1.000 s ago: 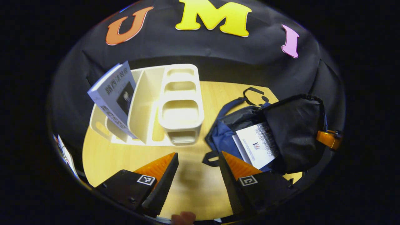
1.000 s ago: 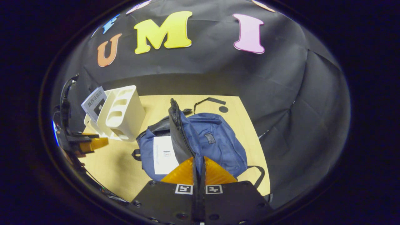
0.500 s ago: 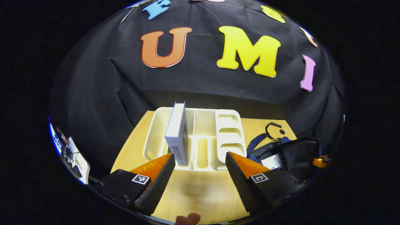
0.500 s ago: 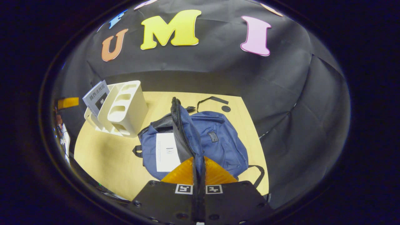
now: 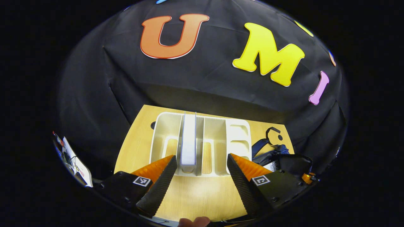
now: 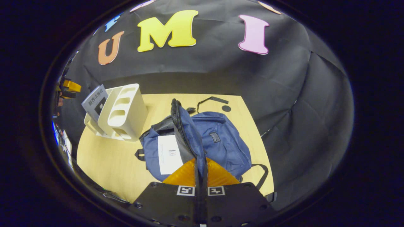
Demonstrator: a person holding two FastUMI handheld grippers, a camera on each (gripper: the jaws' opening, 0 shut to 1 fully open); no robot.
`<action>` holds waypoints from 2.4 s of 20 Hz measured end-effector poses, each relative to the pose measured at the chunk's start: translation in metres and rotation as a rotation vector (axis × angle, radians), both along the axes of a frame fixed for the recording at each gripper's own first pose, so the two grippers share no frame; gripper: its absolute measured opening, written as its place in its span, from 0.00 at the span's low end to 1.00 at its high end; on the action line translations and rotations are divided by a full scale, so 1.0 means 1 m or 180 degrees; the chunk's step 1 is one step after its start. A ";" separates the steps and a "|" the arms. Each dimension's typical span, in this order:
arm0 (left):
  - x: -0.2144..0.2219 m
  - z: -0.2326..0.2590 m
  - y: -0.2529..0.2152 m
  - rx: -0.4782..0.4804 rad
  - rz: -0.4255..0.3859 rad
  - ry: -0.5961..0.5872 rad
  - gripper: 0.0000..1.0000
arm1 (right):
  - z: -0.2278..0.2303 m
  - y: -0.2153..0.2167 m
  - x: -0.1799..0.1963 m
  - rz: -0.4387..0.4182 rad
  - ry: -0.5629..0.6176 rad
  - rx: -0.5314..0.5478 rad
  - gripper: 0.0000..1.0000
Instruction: Open the schoolbag, grab two books from the bookshelf and put them into the schoolbag.
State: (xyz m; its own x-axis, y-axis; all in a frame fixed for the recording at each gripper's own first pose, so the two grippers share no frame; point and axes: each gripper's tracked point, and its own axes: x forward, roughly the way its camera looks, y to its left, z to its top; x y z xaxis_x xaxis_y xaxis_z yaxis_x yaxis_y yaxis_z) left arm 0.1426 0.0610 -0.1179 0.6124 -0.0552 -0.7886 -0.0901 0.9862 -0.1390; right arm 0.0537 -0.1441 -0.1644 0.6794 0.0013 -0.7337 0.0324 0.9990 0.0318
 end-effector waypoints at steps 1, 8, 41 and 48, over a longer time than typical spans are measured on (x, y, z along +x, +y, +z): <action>0.003 -0.006 0.003 -0.0001 -0.0035 0.0097 1.00 | 0.000 -0.001 0.000 -0.0015 0.0000 -0.0002 0.00; 0.025 -0.045 0.023 0.0229 -0.0291 0.0640 1.00 | -0.001 0.001 -0.001 -0.0080 0.0029 -0.0006 0.00; -0.004 -0.075 0.025 0.0044 -0.0041 0.1513 0.43 | -0.019 0.003 -0.011 -0.0082 0.0059 0.0170 0.00; -0.065 0.009 0.024 -0.0595 0.0224 0.0946 0.40 | -0.018 0.005 -0.012 0.0022 0.0025 0.0146 0.00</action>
